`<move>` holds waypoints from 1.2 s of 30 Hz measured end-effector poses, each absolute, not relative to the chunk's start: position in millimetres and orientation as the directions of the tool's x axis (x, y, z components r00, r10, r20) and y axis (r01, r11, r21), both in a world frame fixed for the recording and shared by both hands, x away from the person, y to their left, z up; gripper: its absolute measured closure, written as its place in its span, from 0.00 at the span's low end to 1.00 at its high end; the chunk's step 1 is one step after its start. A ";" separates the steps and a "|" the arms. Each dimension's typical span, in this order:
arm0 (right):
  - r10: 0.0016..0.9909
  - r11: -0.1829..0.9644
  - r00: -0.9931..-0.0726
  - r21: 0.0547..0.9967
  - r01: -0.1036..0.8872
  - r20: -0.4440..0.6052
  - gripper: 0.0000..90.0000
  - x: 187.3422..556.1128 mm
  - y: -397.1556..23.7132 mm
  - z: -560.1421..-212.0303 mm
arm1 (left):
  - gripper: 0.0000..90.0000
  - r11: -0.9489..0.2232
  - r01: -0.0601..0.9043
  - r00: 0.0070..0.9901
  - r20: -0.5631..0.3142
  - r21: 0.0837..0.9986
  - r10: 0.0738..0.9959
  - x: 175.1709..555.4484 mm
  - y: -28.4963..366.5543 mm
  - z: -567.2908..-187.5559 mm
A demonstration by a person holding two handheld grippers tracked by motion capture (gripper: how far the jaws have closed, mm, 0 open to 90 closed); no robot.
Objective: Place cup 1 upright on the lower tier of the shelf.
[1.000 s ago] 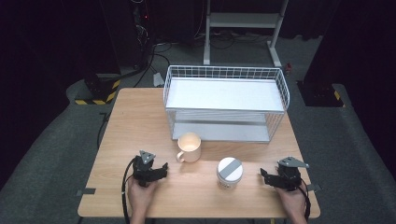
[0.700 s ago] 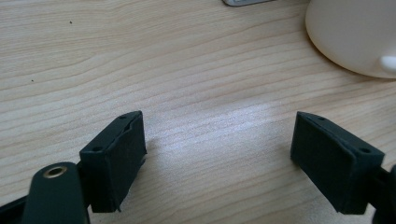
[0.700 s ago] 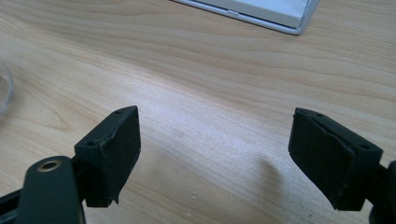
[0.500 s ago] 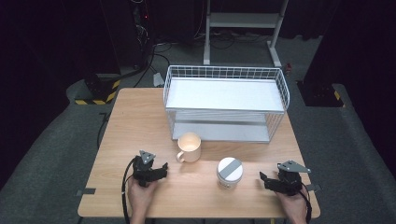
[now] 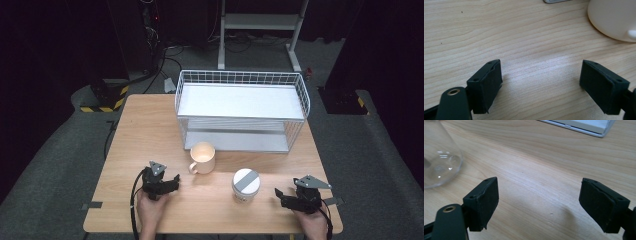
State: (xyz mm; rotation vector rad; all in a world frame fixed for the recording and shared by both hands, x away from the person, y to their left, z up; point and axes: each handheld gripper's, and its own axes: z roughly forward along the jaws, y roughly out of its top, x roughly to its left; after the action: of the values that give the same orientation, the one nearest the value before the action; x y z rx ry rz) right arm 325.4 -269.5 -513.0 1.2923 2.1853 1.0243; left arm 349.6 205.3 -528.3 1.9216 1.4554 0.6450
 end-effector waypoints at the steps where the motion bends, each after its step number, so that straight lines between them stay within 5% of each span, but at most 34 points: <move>1: 0.866 0.300 -0.498 0.761 0.575 0.035 0.18 323.4 -267.6 -513.3 | 0.20 -0.187 0.652 0.268 0.007 0.735 0.963 349.6 205.3 -528.3; 36: 0.766 0.358 -0.640 0.788 0.500 0.058 0.16 304.2 -236.1 -512.6 | 0.20 -0.187 0.652 0.268 0.007 0.735 0.963 349.6 205.3 -528.3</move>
State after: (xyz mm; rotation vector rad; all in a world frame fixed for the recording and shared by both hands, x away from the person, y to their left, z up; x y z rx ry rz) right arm 304.2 -236.1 -512.6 1.1179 2.3050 1.1668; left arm 349.6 205.3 -528.3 1.9215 1.4553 0.6450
